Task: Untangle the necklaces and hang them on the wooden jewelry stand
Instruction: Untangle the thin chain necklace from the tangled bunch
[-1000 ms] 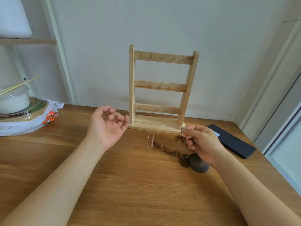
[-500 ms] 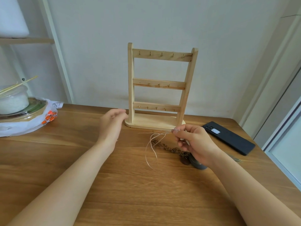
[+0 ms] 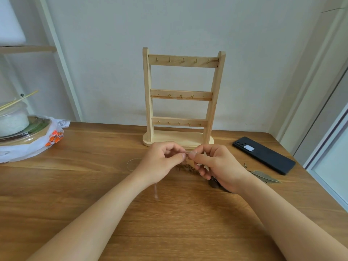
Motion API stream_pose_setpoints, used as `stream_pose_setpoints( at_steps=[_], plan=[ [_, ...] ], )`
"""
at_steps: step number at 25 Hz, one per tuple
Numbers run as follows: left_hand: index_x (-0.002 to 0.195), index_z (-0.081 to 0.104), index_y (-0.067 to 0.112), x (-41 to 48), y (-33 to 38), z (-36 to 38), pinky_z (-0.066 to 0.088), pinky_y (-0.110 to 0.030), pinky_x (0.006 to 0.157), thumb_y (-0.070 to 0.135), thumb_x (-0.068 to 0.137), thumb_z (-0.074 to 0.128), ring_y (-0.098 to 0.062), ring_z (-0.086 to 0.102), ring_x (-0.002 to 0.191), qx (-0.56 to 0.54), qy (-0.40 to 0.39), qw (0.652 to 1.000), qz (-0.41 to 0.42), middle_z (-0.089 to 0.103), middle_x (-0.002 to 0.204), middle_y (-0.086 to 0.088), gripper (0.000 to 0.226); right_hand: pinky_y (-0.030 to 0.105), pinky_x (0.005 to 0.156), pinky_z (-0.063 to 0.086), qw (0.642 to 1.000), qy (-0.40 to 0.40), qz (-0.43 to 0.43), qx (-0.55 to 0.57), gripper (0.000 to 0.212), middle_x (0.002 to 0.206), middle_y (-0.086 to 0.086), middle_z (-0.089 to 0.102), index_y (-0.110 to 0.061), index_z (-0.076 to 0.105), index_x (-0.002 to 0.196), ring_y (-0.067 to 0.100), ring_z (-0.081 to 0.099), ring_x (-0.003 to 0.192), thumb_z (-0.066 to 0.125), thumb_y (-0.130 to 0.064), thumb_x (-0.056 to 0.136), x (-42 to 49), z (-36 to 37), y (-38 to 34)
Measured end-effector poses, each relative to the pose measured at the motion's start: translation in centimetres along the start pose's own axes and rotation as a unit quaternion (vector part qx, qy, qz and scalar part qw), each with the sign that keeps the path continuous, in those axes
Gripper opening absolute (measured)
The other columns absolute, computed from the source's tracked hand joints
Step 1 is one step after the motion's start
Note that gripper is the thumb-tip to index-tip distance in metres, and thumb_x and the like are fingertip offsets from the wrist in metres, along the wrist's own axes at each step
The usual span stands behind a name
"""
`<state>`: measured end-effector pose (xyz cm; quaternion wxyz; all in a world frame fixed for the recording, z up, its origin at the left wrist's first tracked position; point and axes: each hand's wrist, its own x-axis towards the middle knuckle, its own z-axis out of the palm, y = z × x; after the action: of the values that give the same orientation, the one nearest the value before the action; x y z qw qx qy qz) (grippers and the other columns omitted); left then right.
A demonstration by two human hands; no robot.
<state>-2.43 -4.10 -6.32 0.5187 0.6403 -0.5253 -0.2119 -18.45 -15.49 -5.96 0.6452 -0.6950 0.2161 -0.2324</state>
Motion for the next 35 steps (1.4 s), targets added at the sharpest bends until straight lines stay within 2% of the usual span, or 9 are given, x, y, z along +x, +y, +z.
stream_pose_setpoints(
  at_steps=[3,6,9,13,16,19,24,31,35],
  plan=[
    [0.080,0.074,0.022,0.1,0.1,-0.3,0.057,-0.031,0.072,0.017,0.092,0.066,-0.011,0.068,0.067,0.045,0.023,0.998,-0.028,0.073,0.067,0.002,0.016,0.025,0.044,0.038,1.000,-0.002,-0.006,-0.018,0.006,0.064,0.009,0.058,-0.007,0.070,0.089,0.017,0.050,0.052,0.073,-0.011,0.089,0.0,0.0,0.1],
    [0.070,0.070,0.026,0.1,-0.1,-1.0,0.058,-0.049,0.076,0.037,0.079,0.059,-0.025,0.068,0.072,0.087,0.046,0.995,-0.029,0.070,0.068,0.001,0.018,0.027,0.047,0.044,0.998,0.007,-0.021,-0.055,0.005,0.067,0.009,0.062,-0.006,0.070,0.093,0.018,0.055,0.056,0.073,-0.008,0.090,0.2,-0.1,0.3],
    [0.068,0.070,0.024,0.1,0.0,-0.9,0.054,-0.054,0.082,0.038,0.077,0.056,-0.029,0.067,0.079,0.071,0.049,0.996,-0.023,0.071,0.071,0.000,0.022,0.026,0.050,0.049,0.998,0.023,-0.027,-0.053,0.006,0.071,0.009,0.065,-0.004,0.068,0.095,0.020,0.060,0.060,0.071,-0.007,0.091,0.3,-0.1,0.5],
    [0.075,0.078,0.023,0.3,0.0,-1.1,0.048,-0.038,0.091,0.038,0.085,0.054,-0.014,0.067,0.093,0.020,0.043,0.999,-0.015,0.075,0.084,0.001,0.029,0.027,0.050,0.048,0.997,0.029,-0.043,-0.055,0.003,0.072,0.012,0.065,-0.005,0.068,0.092,0.021,0.061,0.063,0.070,-0.007,0.092,0.5,-0.3,0.7],
    [0.082,0.080,0.026,0.4,-0.2,-1.0,0.051,-0.039,0.084,0.032,0.094,0.064,-0.024,0.067,0.092,0.007,0.059,0.998,-0.002,0.075,0.086,-0.007,0.021,0.028,0.051,0.047,0.994,0.019,-0.071,-0.082,0.004,0.069,0.007,0.066,-0.007,0.069,0.091,0.019,0.060,0.062,0.072,-0.010,0.091,0.3,-0.3,0.6],
    [0.090,0.080,0.022,0.3,-0.2,-0.5,0.054,-0.029,0.079,0.015,0.090,0.073,-0.016,0.070,0.085,0.017,0.021,0.999,0.017,0.077,0.085,0.003,0.010,0.026,0.050,0.046,0.989,0.022,-0.103,-0.108,0.002,0.068,0.005,0.065,-0.012,0.072,0.090,0.013,0.056,0.057,0.073,-0.012,0.091,0.0,-0.1,0.4],
    [0.110,0.075,0.016,0.1,-0.1,-0.4,0.055,-0.026,0.091,0.008,0.093,0.068,-0.013,0.074,0.097,-0.061,-0.053,0.996,-0.025,0.079,0.095,-0.001,0.020,0.020,0.064,0.049,0.964,0.054,-0.170,-0.196,0.008,0.075,-0.009,0.070,-0.021,0.075,0.091,0.005,0.062,0.068,0.076,-0.014,0.089,-0.2,0.0,0.4],
    [0.092,0.077,0.018,0.2,-0.1,-1.1,0.053,-0.017,0.075,0.012,0.090,0.073,-0.005,0.067,0.079,-0.027,-0.016,0.999,-0.016,0.076,0.088,0.002,0.007,0.026,0.072,0.053,0.941,0.085,-0.177,-0.275,0.013,0.082,-0.013,0.069,-0.030,0.075,0.098,0.006,0.063,0.078,0.075,-0.020,0.090,-0.2,-0.2,0.6],
    [0.092,0.069,0.020,0.3,0.0,-1.2,0.049,-0.014,0.074,0.014,0.094,0.066,-0.001,0.061,0.079,-0.006,-0.012,1.000,-0.014,0.068,0.087,0.007,0.007,0.014,0.062,0.042,0.942,0.067,-0.165,-0.285,0.008,0.076,-0.017,0.064,-0.031,0.071,0.092,0.001,0.056,0.067,0.072,-0.022,0.092,-0.3,-0.2,0.0]
  ],
)
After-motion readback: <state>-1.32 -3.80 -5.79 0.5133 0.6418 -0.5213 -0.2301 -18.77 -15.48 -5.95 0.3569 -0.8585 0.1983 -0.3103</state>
